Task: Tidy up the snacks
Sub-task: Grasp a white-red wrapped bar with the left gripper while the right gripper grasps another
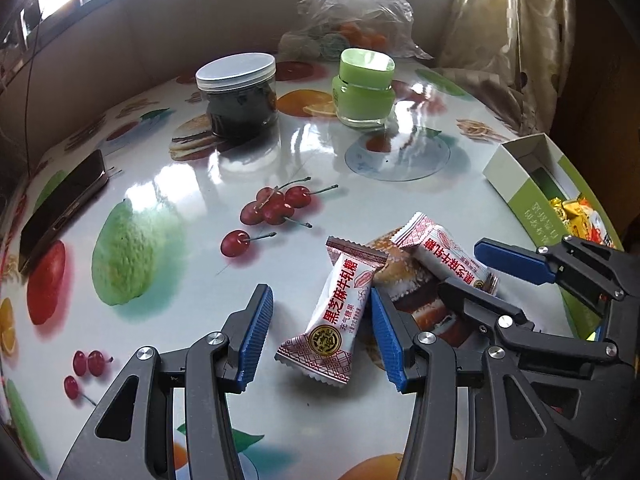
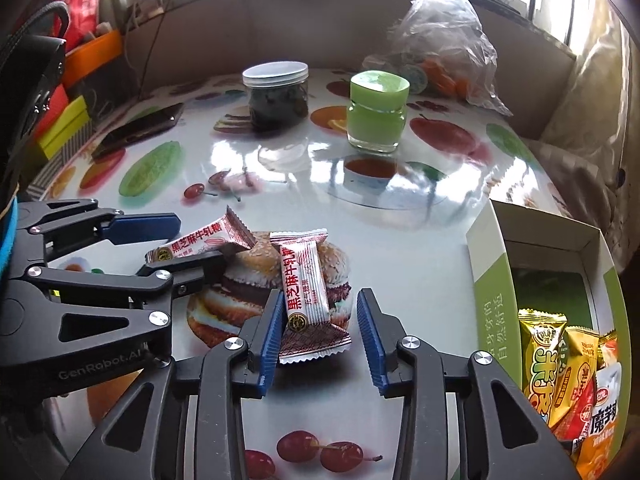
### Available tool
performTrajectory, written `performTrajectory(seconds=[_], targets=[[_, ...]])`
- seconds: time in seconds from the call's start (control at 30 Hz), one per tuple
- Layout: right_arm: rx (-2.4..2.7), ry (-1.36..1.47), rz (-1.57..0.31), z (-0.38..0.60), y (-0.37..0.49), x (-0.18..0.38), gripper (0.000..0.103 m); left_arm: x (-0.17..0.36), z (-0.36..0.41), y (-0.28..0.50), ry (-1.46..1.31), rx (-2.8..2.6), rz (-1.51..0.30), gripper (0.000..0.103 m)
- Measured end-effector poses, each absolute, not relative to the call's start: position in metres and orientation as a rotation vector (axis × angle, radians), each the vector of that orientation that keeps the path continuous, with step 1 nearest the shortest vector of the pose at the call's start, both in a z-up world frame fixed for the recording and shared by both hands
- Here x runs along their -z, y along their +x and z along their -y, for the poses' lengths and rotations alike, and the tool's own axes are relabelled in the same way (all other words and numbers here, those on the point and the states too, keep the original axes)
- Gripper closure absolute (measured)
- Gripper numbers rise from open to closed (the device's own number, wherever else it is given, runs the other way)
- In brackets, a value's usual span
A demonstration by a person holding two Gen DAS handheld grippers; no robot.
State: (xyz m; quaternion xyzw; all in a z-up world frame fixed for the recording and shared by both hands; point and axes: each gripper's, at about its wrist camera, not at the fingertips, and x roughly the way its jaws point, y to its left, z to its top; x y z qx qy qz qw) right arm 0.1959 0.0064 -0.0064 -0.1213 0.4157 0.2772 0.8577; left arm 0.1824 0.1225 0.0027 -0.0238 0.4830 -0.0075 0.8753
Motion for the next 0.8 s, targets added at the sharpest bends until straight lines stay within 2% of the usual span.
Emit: performTrajectory(seconds=[0.07, 0.13, 0.27, 0.37, 0.4, 0.8], targets=[[-0.583, -0.252, -0.872, -0.006, 0.195, 0.006, 0.073, -0.003, -0.122, 0.182, -0.053, 0.018, -1.005, 0.052], [-0.585, -0.242, -0.876, -0.006, 0.194, 0.006, 0.073, -0.003, -0.122, 0.181, -0.053, 0.016, -1.003, 0.052], [-0.583, -0.224, -0.877, -0.004, 0.193, 0.005, 0.075, -0.004, -0.121, 0.18, -0.073, 0.016, -0.996, 0.072], [-0.581, -0.212, -0.876, -0.002, 0.191, 0.004, 0.076, -0.004, -0.122, 0.178, -0.084, 0.006, -0.993, 0.078], [-0.582, -0.207, -0.875, -0.002, 0.191, 0.004, 0.081, -0.004, -0.122, 0.177, -0.092, 0.006, -0.992, 0.078], [-0.59, -0.167, -0.856, 0.007, 0.18, -0.004, 0.081, -0.013, -0.119, 0.159, -0.114, -0.006, -0.962, 0.078]])
